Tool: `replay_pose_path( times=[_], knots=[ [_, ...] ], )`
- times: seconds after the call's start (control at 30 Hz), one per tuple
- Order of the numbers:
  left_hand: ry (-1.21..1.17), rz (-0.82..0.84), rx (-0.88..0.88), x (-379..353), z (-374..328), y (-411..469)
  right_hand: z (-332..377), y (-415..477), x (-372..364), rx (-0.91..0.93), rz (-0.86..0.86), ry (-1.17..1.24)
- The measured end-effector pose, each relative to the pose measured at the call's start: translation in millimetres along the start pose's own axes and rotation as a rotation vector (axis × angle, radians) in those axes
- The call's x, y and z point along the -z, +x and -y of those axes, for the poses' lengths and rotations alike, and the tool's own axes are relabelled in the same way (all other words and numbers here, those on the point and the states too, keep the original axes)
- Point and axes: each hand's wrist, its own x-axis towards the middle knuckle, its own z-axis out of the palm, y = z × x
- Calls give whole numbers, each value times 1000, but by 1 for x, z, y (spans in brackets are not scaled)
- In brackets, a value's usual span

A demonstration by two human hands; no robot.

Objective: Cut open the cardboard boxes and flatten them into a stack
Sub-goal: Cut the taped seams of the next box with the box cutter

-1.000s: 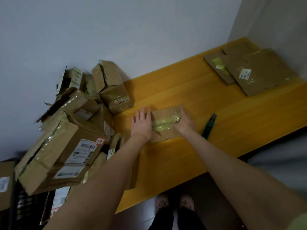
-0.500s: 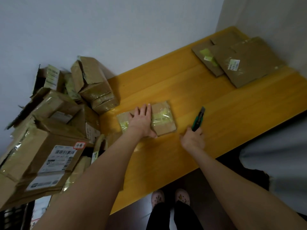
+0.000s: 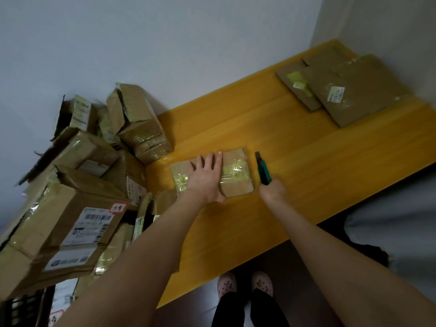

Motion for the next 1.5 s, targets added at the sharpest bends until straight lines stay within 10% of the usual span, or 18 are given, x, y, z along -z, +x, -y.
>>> replay_pose_path(
  times=[0.27, 0.97, 1.5],
  knots=[
    [59, 28, -38, 2, -6, -9, 29, -36, 12, 68, 15, 376],
    [-34, 24, -6, 0, -6, -10, 1, -84, 43, 492, -161, -722],
    [-28, 45, -1, 3, -9, -13, 2, -91, 40, 528, -122, -890]
  ],
)
